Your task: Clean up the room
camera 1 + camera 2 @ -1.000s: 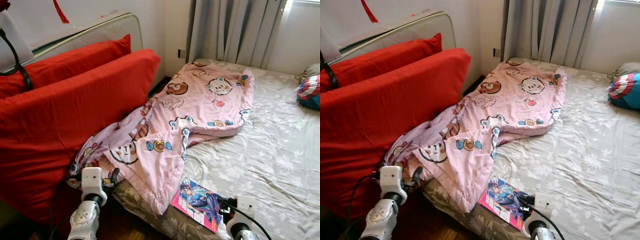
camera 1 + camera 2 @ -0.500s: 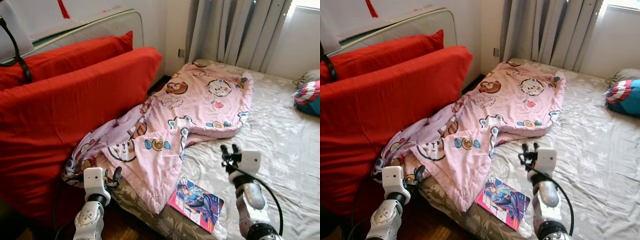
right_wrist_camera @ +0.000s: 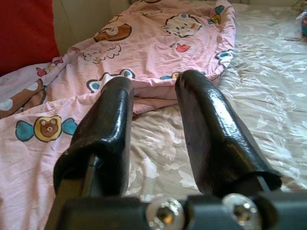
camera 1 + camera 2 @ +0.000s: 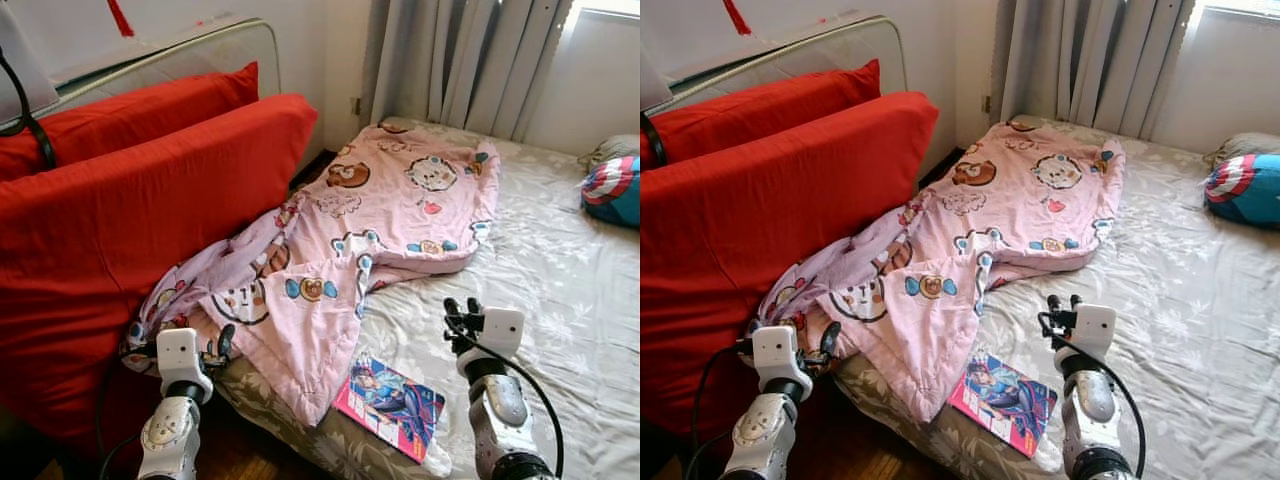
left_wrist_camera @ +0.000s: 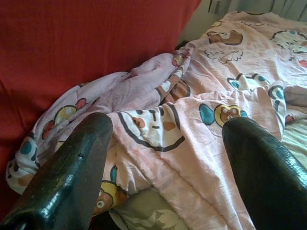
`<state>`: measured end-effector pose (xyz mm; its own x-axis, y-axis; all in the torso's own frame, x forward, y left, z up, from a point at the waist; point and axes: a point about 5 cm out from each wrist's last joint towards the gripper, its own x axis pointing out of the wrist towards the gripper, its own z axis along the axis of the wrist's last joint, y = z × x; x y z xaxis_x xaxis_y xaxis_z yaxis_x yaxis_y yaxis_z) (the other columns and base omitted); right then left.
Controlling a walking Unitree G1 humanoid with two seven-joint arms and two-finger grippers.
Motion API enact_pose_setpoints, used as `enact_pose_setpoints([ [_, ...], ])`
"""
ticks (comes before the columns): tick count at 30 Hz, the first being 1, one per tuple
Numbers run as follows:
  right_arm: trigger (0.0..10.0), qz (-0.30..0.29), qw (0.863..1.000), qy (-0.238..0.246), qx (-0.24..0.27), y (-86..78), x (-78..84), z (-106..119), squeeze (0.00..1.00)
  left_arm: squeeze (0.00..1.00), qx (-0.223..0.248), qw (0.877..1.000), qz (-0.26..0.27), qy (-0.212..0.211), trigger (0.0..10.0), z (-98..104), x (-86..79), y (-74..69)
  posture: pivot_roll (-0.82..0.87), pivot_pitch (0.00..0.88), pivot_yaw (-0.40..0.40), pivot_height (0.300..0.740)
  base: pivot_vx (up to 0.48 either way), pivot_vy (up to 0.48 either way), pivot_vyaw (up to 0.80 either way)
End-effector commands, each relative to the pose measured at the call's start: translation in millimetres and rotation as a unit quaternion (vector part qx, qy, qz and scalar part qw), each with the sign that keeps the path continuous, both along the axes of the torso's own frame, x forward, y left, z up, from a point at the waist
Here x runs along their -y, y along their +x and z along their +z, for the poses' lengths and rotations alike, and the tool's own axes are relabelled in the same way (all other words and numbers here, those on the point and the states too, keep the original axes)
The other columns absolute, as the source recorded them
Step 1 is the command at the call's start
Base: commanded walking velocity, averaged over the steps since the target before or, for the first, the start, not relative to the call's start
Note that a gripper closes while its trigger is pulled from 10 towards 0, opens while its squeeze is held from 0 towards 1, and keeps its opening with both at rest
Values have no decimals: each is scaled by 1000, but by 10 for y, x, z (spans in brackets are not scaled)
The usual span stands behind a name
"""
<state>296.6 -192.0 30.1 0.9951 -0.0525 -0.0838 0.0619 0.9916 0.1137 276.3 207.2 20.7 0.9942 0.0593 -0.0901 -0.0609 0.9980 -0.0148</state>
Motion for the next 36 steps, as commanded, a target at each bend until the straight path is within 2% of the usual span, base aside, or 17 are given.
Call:
enact_pose_setpoints([
  [1, 10000, -5, 1000, -5, -18, -24, 29, -46, 0, 0, 2, 1000, -2, 2, 10000, 20, -3, 13, -57, 0, 17, 740, 0, 0, 0],
  [4, 10000, -7, 999, -7, -34, -24, 46, -70, 0, 0, 4, 1000, -2, 2, 10000, 32, -3, 24, -56, 0, 17, 736, 0, 0, 0],
  [8, 10000, -5, 1000, -9, -27, -19, 47, -54, 0, 0, 8, 1000, -5, 1, 10000, 54, 14, 48, -53, 0, 12, 716, 0, 0, 0],
  [22, 10000, 2, 999, -13, -52, -42, 23, -116, 0, 0, 11, 1000, -9, 2, 10000, 85, 17, 76, -43, 0, 4, 716, 0, 0, 0],
  [27, 10000, 5, 998, -14, -53, -45, 8, -122, 0, 0, 11, 1000, -9, 1, 10000, 95, 19, 86, -43, 0, 4, 686, 0, 0, 0],
  [36, 10000, 7, 998, -12, -59, -74, -6, -155, 0, 0, 10, 1000, -12, 2, 10000, 101, 30, 94, -40, 0, 5, 686, 0, 0, 0],
])
